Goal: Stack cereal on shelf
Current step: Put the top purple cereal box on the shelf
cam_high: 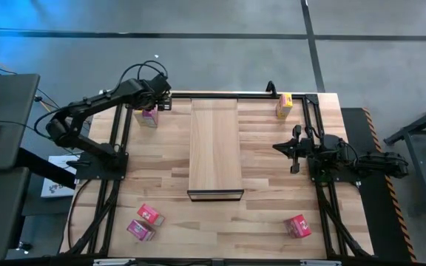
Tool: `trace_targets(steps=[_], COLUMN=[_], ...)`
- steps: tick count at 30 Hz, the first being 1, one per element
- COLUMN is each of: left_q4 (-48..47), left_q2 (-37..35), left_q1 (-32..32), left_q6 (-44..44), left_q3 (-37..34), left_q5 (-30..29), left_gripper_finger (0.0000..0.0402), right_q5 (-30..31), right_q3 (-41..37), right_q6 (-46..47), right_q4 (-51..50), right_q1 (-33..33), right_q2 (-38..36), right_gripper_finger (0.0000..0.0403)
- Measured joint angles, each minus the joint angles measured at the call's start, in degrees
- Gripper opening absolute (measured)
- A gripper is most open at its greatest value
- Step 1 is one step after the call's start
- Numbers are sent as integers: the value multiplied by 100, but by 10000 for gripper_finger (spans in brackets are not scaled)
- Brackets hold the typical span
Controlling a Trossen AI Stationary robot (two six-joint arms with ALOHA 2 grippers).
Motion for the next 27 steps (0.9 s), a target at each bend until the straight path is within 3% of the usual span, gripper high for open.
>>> trace_targets(steps=[16,27], left_q4=[9,-17], left_q2=[4,0], left_q1=[-220,-262], left_q6=[21,-172], left_q3=[0,-289], left_q5=[82,-169], left_gripper_finger=[252,252], right_q5=[0,1], right_q3=[-2,-2], right_q6=[0,0], right_q4=[0,-2], right_q1=[0,0], right_q2=[0,0], right_gripper_finger=[0,0])
